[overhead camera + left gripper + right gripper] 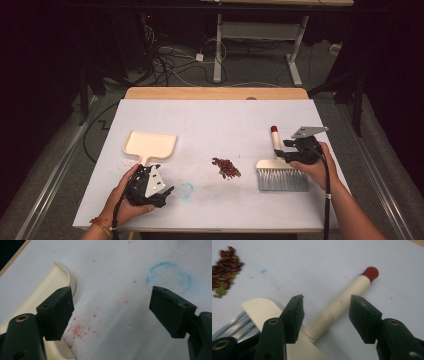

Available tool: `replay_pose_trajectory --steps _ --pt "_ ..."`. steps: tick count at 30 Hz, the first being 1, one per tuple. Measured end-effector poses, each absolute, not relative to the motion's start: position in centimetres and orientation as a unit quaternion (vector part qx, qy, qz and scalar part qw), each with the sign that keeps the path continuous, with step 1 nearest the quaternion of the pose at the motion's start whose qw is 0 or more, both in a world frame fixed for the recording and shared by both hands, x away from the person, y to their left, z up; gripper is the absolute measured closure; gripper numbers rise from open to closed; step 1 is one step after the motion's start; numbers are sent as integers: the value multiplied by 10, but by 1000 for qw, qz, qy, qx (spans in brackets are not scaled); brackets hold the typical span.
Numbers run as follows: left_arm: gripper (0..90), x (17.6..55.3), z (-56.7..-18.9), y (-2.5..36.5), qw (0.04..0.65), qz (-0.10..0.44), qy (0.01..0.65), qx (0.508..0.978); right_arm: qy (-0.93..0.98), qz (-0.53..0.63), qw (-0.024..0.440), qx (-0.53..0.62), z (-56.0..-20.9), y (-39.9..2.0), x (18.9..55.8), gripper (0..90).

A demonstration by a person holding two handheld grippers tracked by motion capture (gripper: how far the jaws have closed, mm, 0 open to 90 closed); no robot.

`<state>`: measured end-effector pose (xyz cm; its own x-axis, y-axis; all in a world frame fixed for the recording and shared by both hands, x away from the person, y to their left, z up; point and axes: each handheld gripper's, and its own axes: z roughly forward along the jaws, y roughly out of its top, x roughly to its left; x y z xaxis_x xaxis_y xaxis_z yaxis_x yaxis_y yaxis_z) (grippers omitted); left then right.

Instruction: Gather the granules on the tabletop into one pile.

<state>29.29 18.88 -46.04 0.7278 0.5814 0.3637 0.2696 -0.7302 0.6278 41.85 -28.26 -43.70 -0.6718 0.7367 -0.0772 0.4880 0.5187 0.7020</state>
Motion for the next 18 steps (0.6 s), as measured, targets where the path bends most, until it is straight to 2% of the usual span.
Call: replay_pose_trajectory --steps 3,9,13,18 --pt "188 293 -461 188 277 279 238 888 854 312 184 375 -446 -276 423 547" --pt "188 293 -461 189 276 279 236 889 859 278 194 385 -455 -267 426 505" --pt "188 293 -460 190 278 281 239 887 855 299 194 377 -452 -267 425 484" --pt "188 294 -459 192 282 283 242 884 840 331 218 372 -439 -265 419 437"
